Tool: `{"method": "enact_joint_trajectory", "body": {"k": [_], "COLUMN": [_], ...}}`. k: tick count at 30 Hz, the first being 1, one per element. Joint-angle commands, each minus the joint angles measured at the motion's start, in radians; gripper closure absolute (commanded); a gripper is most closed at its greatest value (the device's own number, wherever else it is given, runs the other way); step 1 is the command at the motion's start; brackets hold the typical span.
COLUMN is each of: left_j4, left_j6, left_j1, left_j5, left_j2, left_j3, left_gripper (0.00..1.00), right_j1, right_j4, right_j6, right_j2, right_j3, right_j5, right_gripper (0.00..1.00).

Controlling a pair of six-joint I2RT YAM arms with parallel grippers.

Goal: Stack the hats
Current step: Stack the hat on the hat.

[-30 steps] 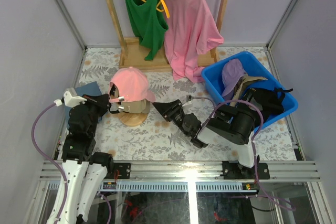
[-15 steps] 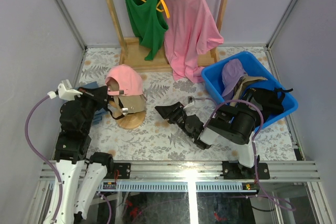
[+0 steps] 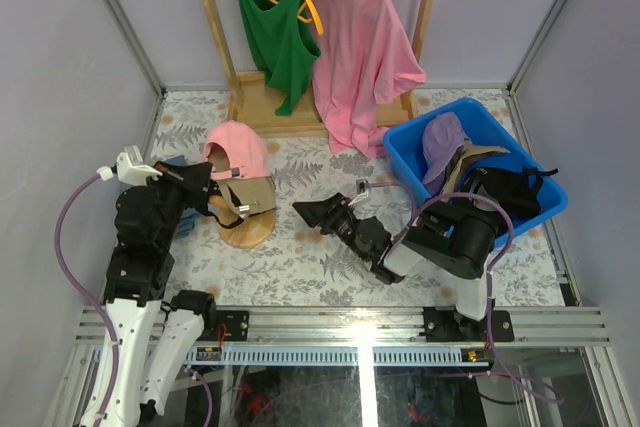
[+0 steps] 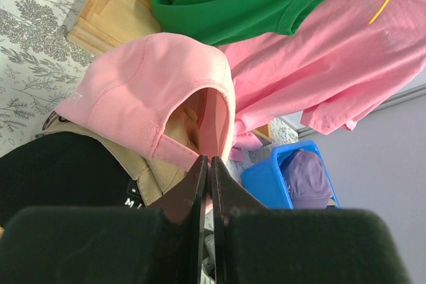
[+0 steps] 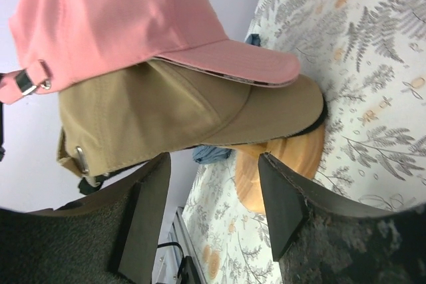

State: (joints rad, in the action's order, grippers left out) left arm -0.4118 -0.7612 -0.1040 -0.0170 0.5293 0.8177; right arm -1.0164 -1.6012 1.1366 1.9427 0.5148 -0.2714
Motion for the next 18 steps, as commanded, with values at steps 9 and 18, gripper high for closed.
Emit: {"method": "enact_joint_trajectory", "body": {"k": [9, 18], "left_j4": [0.058, -0.061], "left_j6": [-0.015, -0.047], "left_j1": [0.001, 0.002], "left_j5": [0.098, 0.014], "left_j2": [-0.137, -0.255], "left_j3": [-0.098, -0.189], "left_gripper": [1.00, 1.00], "right_j1": [0.001, -0.012], "right_j4": [0.311, 0.584], "right_j6": [-0.292, -0.472], "right_j2": [-0.238, -0.360], "right_j3": [0.079, 0.157], "right_j5": [0.047, 0.018], "right_gripper": [0.32, 0.30]}}
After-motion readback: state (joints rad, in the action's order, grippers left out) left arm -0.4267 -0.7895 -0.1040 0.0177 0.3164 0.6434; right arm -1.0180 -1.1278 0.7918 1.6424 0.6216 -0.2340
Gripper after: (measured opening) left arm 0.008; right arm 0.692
